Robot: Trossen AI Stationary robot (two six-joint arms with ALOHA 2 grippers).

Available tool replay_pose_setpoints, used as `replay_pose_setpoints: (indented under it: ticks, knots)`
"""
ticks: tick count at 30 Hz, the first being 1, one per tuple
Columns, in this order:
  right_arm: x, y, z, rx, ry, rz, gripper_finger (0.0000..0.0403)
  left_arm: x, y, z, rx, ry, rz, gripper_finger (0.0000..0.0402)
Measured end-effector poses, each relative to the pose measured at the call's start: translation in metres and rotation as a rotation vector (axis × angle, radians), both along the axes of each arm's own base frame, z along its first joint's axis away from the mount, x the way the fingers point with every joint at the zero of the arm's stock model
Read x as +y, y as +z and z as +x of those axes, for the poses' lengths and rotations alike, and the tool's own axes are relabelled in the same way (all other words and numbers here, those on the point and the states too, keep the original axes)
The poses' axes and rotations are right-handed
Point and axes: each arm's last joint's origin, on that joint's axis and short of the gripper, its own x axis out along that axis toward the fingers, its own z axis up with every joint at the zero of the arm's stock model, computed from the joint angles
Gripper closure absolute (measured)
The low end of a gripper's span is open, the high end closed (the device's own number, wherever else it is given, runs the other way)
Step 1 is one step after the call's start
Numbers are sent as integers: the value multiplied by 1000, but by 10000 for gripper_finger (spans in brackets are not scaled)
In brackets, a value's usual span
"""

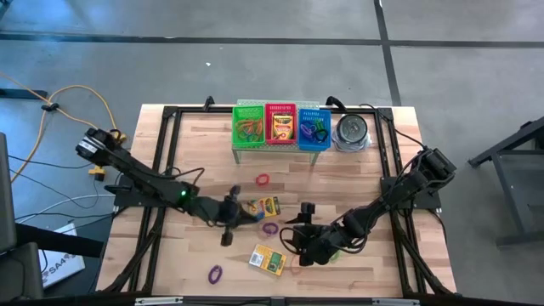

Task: Pick & Place Office Desk Supplies
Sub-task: Put the blue spring keychain into the blue bin on the shelf

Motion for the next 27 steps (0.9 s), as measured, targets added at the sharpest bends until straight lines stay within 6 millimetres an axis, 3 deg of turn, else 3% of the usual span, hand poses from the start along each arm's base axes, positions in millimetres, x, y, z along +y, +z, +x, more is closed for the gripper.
replay_pose_setpoints:
  ticks: [6,14,27]
  knots:
    - [2,4,1,-65,-22,-77,172,-13,11,1,-116,-99,-83,396]
    - [10,17,3,-189,-14,-217,172,-17,4,10,-151,-95,-129,396]
    - [-8,18,20,-170,95,-90,172,-18,-8,26,-211,-100,-157,396]
